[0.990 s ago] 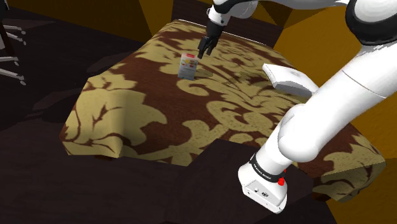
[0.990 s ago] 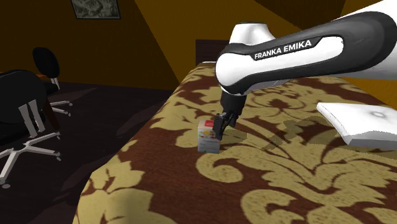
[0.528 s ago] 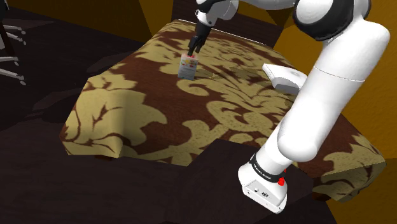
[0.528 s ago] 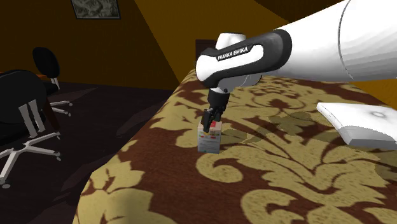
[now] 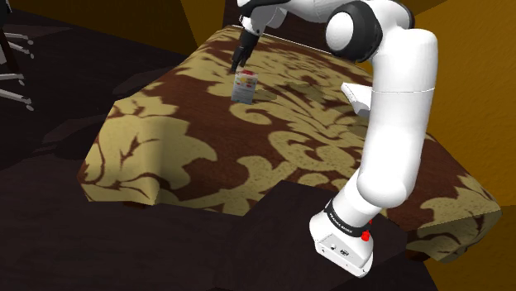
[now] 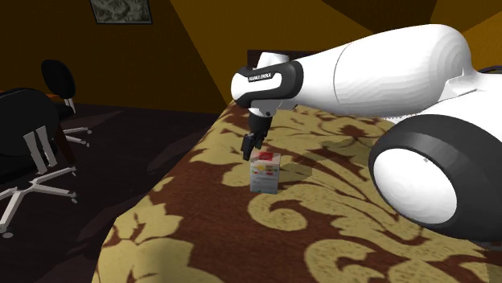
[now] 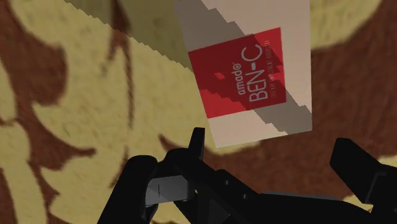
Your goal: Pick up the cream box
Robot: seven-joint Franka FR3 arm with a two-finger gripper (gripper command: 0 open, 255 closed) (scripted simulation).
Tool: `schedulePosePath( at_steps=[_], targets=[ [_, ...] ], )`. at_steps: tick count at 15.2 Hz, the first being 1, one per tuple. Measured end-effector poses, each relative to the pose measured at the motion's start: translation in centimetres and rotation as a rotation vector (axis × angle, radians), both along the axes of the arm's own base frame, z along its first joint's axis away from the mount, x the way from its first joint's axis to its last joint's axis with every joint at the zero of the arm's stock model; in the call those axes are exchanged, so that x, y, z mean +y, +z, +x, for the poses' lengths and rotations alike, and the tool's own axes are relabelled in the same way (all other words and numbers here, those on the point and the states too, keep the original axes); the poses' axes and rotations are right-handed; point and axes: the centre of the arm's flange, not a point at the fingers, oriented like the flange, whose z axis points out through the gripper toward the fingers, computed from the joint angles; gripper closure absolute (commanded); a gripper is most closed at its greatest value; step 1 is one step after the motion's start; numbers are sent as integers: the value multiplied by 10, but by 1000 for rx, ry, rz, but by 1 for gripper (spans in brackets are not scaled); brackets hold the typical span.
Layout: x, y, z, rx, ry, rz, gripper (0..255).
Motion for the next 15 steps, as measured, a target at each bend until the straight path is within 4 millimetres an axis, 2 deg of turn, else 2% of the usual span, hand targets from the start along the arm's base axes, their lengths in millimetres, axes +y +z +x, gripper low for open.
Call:
schedulePosePath(
  at_steps=[7, 8, 15],
  targets=[
    [-2, -34, 5, -2, 6, 3, 0],
    [-2, -36, 5, -2, 6, 3, 255],
    [-1, -37, 5, -6, 7, 3, 255]
  ],
)
